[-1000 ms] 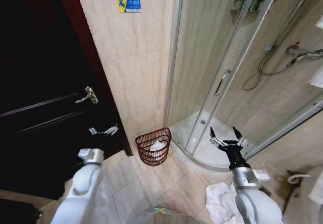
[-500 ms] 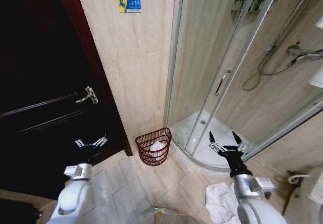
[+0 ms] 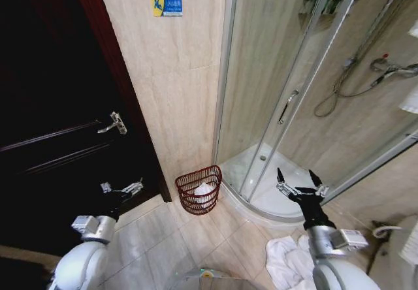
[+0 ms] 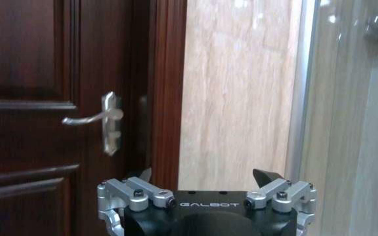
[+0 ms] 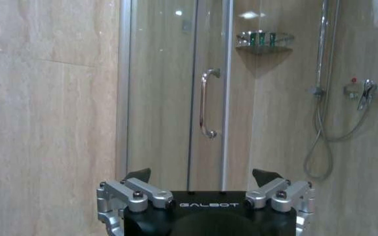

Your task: Discard the used towel into the hamper.

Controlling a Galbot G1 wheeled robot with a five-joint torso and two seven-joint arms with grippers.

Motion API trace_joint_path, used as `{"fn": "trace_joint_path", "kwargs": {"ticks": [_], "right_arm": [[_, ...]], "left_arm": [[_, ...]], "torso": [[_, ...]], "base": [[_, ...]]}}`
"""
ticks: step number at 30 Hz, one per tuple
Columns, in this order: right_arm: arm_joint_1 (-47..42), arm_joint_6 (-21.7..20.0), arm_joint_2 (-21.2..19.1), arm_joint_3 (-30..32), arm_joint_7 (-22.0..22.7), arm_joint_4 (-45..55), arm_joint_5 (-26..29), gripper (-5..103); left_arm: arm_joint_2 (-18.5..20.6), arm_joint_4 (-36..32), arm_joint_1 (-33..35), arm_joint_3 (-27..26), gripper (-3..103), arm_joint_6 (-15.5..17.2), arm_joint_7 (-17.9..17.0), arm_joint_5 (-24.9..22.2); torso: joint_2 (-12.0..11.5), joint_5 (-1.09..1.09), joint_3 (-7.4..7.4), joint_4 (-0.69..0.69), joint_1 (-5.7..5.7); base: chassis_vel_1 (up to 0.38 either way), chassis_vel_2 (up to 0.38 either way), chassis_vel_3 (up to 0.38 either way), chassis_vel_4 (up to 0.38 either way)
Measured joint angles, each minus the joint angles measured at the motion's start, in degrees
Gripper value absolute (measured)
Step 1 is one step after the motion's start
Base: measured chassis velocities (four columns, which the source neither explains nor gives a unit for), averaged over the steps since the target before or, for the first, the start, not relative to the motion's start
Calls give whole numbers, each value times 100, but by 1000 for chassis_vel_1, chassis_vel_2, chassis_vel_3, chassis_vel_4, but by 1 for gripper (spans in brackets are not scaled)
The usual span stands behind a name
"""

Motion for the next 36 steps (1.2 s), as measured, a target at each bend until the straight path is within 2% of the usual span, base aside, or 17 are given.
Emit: {"fn": "trace_joint_path", "kwargs": {"ticks": [9,20,36], "right_arm": [[-94,-7,-28,-1,50,109,24,100],[-88,-98,-30,-51,58,119,22,100],[-60,-182,-45,-76,90,119,-3,100]], "left_arm": [[-52,-43,-129,97,100,-102,-58,-17],[-62,-26,-66,-9,100,-387,-62,-126],[-33,68,-93,-90,100,-490,-35,-158]], "torso": [[0,2,0,-1,0],[0,2,0,0,0],[0,2,0,0,0]], "base": [[0,0,0,0],[0,0,0,0],[45,-41,-44,47]]}}
